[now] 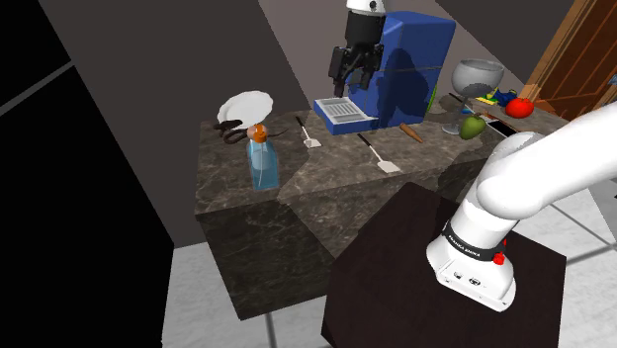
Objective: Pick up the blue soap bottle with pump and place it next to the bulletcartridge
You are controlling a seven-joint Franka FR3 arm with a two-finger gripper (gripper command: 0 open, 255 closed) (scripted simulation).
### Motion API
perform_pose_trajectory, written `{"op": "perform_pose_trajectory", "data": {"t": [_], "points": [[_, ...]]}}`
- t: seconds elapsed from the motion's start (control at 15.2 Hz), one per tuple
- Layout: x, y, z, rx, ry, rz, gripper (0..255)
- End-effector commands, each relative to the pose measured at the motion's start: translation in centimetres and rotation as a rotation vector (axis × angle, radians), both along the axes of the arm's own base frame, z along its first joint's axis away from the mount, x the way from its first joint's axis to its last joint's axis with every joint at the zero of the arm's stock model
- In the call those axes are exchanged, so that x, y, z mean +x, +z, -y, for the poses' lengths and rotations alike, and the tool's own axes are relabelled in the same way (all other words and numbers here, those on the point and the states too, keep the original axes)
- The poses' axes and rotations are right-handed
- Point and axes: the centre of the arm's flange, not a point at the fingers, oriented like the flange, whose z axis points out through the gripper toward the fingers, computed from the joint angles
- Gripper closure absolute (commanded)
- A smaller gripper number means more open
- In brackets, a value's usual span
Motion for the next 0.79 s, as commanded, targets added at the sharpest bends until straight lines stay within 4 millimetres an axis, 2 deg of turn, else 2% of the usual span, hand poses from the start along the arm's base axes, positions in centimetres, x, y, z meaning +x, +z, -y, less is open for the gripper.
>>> {"op": "perform_pose_trajectory", "data": {"t": [0.0,0.73], "points": [[1.9,-1.2,-1.4,-0.002,-0.002,0.008,0],[12.3,-7.2,-9.3,-0.019,-0.011,0.042,0]]}}
